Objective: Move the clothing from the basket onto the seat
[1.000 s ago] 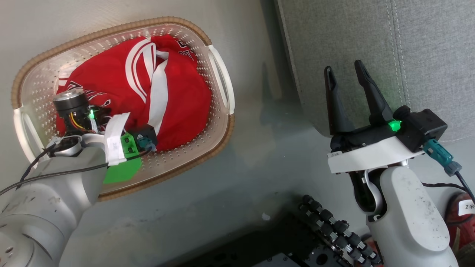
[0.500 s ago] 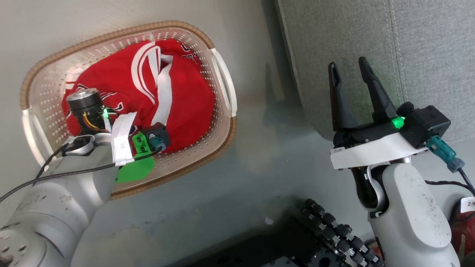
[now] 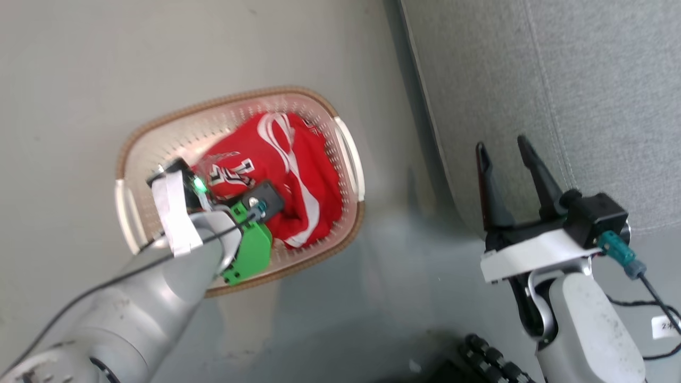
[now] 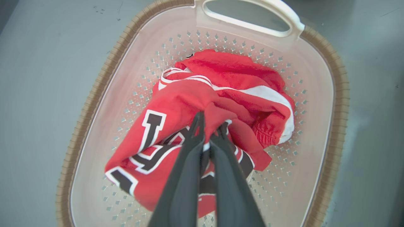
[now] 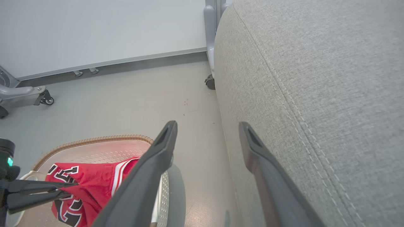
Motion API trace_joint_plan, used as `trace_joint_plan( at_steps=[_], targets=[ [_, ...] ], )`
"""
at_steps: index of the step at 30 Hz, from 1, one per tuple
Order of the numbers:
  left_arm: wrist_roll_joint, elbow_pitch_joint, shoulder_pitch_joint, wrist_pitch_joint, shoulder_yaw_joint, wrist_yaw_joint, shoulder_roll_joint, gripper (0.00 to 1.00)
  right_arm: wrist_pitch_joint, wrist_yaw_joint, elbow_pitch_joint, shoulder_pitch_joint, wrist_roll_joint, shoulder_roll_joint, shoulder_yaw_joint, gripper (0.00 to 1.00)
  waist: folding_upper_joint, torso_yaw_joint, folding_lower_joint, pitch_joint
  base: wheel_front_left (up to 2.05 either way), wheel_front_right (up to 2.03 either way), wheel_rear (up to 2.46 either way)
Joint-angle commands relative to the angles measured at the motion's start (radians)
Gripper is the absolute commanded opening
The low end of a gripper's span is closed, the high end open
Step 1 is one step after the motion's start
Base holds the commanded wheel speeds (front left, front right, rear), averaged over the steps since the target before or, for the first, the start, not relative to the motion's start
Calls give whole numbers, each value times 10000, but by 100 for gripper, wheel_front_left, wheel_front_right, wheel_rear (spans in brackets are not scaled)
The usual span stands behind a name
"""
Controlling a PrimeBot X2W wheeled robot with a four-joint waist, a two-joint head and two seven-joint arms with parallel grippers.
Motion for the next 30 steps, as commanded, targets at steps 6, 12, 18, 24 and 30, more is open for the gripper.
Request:
trace_joint_plan(
  at_steps=[6, 12, 18, 24, 30],
  targets=[
    [-1169, -507, 1043, -516, 475, 35, -365, 0, -29, -3, 256, 998, -282, -44, -42, 100, 0, 1180, 0, -3245, 0, 0, 0],
    [-1624, -2431, 2267, -569, 1934, 789, -383, 0, -29, -3, 460, 1925, -478, -44, 7, 100, 0, 1461, 0, -4917, 0, 0, 0],
    [-1481, -4800, 3983, -565, 3787, 1365, -279, 0, -29, -3, 540, 2851, -487, -66, 127, 100, 0, 1618, 0, -6280, 0, 0, 0],
    [-955, -6934, 5293, -566, 5494, 1526, -320, 0, -29, -3, 452, 3321, -430, -114, 416, 100, 0, 1632, 0, -6874, 0, 0, 0],
    [-497, -8626, 6204, -567, 6813, 1265, -623, 0, -29, -1, 261, 3564, -410, -152, 640, 100, 0, 1702, 0, -7230, 0, 0, 0]
  ],
)
